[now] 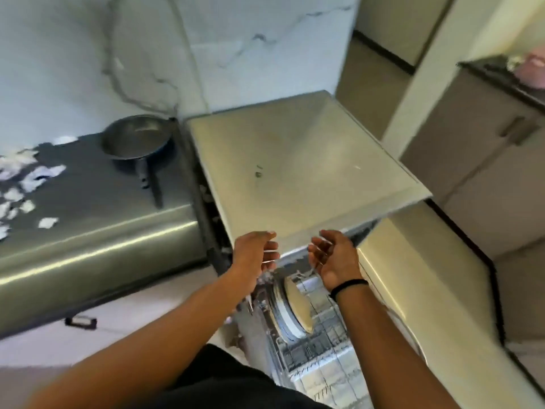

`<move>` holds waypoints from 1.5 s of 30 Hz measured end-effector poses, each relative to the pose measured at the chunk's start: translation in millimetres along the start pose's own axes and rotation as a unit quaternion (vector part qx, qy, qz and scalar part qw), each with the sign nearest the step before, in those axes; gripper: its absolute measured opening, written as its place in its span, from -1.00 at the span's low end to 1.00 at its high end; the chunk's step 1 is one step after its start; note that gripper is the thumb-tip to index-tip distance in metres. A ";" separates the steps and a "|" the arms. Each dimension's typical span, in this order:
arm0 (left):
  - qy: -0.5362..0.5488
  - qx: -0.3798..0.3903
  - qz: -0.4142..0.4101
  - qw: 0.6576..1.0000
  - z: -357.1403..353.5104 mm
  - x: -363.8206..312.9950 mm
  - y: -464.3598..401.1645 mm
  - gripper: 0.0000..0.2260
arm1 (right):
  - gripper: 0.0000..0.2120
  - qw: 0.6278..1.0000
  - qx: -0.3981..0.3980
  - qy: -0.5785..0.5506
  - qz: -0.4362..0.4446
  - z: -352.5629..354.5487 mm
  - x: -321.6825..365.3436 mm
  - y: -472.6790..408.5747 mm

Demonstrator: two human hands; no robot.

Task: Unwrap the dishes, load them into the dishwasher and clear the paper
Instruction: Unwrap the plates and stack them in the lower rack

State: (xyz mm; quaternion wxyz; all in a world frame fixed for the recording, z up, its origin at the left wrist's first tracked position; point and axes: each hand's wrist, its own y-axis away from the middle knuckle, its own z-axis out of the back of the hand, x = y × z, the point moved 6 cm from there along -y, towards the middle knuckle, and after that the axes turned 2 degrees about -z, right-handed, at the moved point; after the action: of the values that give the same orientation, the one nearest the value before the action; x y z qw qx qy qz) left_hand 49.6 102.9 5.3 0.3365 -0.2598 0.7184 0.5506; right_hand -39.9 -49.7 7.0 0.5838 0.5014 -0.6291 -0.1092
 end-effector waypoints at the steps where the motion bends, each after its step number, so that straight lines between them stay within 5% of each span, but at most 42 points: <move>1: 0.025 -0.022 -0.021 0.999 21.0 -11.3 3.6 -0.92 | -0.87 0.999 0.028 0.024 -0.004 -25.6 -6.7 2.7; 11: 0.246 -0.194 -0.136 0.940 267.8 -101.7 13.4 -0.92 | -0.83 0.932 0.240 0.272 -0.006 -283.2 -131.8 64.8; 23: 0.374 -0.373 -0.173 0.831 631.2 -132.4 54.8 -0.89 | -0.81 0.822 0.388 0.399 -0.121 -562.4 -400.5 174.1; 32: 0.459 -0.427 -0.181 0.758 757.5 -134.7 53.2 -0.91 | -0.84 0.767 0.426 0.463 -0.122 -659.8 -491.9 211.4; 45: 0.341 -0.548 -0.175 0.744 916.8 -170.4 48.3 -0.93 | -0.84 0.742 0.443 0.489 -0.122 -794.7 -570.7 213.5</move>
State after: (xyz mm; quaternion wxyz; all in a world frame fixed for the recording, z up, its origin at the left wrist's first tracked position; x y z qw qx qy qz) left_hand 303.6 1001.5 12.9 -0.0410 -0.6908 0.3022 0.6556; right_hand 418.1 840.3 38.5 0.5056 0.7603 -0.1683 0.3716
